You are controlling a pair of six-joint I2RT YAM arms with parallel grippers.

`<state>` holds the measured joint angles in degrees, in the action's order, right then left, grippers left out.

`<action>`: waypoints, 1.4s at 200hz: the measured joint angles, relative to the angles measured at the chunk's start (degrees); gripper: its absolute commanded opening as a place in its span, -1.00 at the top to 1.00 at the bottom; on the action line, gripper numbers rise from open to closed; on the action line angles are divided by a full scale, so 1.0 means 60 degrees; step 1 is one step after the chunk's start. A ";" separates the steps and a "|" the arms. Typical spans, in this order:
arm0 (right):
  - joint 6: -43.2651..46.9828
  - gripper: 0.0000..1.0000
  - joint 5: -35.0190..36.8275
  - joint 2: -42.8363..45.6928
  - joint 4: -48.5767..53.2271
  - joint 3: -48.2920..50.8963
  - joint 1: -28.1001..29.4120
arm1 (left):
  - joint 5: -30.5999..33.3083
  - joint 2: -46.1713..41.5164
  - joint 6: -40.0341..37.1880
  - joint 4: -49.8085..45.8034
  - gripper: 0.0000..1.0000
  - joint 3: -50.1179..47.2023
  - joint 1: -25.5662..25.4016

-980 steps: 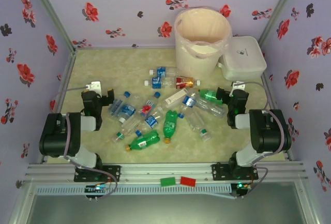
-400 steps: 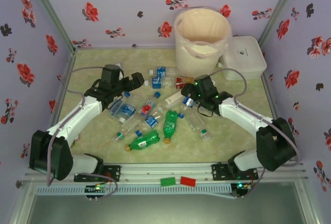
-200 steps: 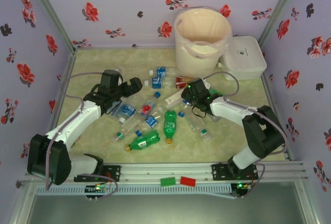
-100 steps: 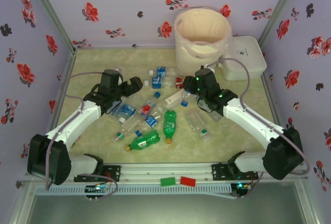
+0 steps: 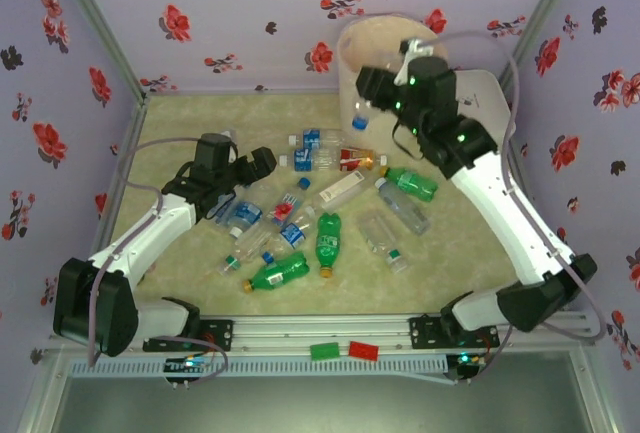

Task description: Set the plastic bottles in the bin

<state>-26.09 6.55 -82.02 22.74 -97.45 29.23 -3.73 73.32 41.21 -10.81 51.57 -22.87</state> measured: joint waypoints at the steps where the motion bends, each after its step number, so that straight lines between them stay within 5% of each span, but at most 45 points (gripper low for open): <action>1: 0.0011 0.11 -0.0015 -0.0033 0.0000 -0.0051 -0.0025 | 0.0000 0.0000 0.0000 0.0000 -1.00 0.0000 0.0000; 76: 0.0412 0.11 -0.0153 -0.3796 -0.0306 -0.4215 -0.2135 | 0.0000 -0.0692 -0.0328 -0.0346 -1.00 -0.0331 0.0029; 156: 0.0674 0.03 0.0197 -0.6233 -0.0004 -0.4987 -0.2295 | 0.0004 -0.1126 -0.0430 -0.0787 -1.00 -0.0769 0.0029; 231: 0.0674 -0.98 0.0193 -0.6779 0.0557 -0.5909 -0.2295 | 0.0007 -0.1249 -0.0430 -0.0798 -1.00 -0.0769 0.0029; 280: 0.0849 -0.99 0.0087 -0.6131 0.1056 -0.6215 -0.2295 | 0.0047 -0.1290 -0.0535 -0.0852 -1.00 -0.0769 0.0073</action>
<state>-20.99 7.07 -118.80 29.08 -134.74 15.46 -3.44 65.58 38.00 -15.92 46.96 -22.44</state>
